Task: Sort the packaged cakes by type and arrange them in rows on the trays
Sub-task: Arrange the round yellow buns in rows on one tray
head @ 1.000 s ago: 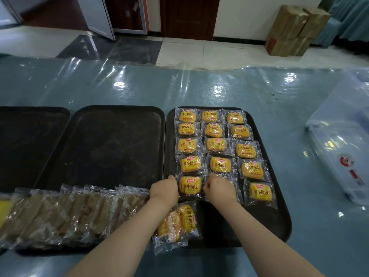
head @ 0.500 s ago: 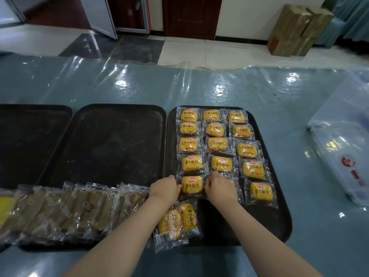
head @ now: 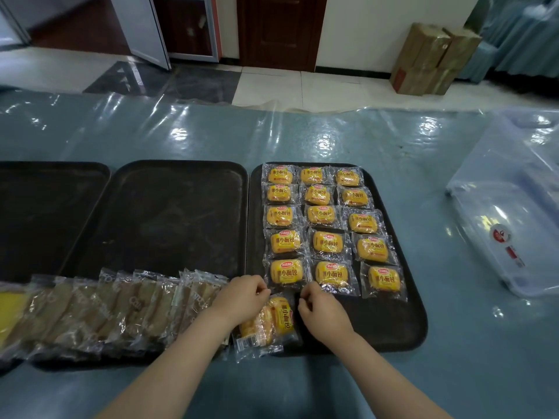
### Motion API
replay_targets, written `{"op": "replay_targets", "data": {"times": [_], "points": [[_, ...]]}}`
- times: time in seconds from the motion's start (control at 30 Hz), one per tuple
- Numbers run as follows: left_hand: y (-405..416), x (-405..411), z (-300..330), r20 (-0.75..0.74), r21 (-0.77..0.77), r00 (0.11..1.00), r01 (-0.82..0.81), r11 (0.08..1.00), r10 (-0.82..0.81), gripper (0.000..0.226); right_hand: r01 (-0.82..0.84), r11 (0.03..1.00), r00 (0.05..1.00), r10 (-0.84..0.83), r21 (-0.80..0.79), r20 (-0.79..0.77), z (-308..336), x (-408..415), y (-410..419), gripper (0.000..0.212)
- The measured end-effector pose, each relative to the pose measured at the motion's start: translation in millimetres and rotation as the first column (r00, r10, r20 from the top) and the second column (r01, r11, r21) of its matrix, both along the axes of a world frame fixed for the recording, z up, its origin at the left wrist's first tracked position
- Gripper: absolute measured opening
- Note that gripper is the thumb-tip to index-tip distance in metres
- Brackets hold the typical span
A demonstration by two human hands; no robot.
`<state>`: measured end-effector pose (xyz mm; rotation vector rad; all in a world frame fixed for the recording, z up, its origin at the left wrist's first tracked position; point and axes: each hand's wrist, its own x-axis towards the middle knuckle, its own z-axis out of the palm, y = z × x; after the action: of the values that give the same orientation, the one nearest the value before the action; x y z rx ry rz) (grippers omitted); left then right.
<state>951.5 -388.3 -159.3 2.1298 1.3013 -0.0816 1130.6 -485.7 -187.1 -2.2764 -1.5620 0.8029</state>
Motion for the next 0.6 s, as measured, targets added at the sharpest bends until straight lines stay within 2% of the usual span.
{"op": "replay_targets", "data": {"times": [0.23,0.43,0.6], "points": [[-16.7,-17.1,-2.1,0.074,0.13,0.997,-0.025,0.991,0.015,0.043,0.077,0.997,0.981,-0.071,0.027,-0.183,-5.0,-30.3,-33.3,0.005],[-26.1,-26.2,-0.8,0.102,0.14,0.994,-0.042,0.989,0.028,0.039,0.164,0.985,0.956,-0.144,0.059,-0.258,-4.1,-42.0,-41.9,0.006],[-28.2,-25.7,5.3,0.158,0.082,0.985,-0.079,0.993,0.066,0.032,0.214,0.977,0.909,-0.193,0.014,-0.37,-1.7,-47.7,-47.2,0.005]]}}
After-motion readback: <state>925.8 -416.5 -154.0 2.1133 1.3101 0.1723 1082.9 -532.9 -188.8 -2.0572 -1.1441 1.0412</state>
